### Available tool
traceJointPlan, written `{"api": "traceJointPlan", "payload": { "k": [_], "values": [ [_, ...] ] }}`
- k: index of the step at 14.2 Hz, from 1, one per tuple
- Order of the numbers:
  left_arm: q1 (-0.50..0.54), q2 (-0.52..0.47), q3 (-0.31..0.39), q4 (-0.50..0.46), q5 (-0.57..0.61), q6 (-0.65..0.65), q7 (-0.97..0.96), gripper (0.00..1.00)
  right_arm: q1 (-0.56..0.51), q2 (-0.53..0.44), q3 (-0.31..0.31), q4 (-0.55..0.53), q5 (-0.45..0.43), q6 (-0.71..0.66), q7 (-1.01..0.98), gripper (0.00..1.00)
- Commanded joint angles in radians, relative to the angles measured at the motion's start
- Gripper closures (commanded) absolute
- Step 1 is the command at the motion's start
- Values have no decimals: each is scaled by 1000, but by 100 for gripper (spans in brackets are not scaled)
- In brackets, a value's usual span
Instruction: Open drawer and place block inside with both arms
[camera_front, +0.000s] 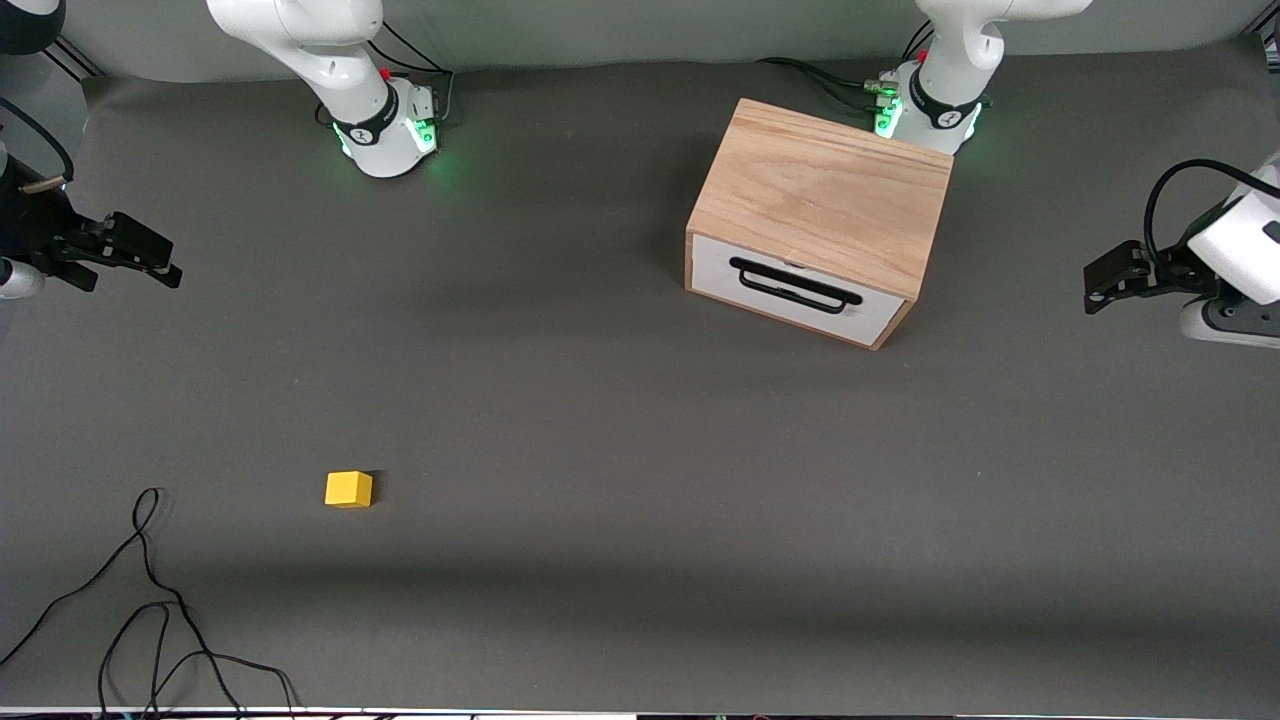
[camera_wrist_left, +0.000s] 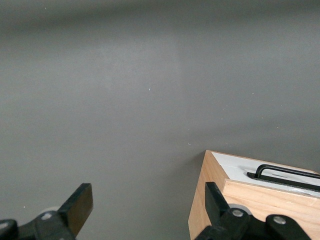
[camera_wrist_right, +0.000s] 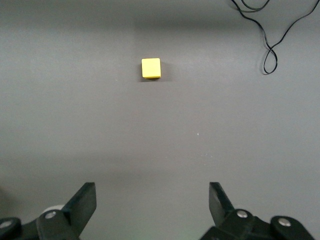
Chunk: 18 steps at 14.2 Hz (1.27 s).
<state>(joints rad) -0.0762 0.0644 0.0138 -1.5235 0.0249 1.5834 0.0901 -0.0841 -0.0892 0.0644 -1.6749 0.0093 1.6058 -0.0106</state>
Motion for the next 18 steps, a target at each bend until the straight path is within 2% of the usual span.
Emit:
{"api": "traceJointPlan", "payload": {
  "k": [1,18],
  "values": [
    [-5,-6,6,-4,7,-8,14,0,3,6,-11,17,24,-10,-28,0],
    [-2,-5,6,-4,3,-11,16,0,4,11,-5,20,12,-9,-14,0]
  ]
}}
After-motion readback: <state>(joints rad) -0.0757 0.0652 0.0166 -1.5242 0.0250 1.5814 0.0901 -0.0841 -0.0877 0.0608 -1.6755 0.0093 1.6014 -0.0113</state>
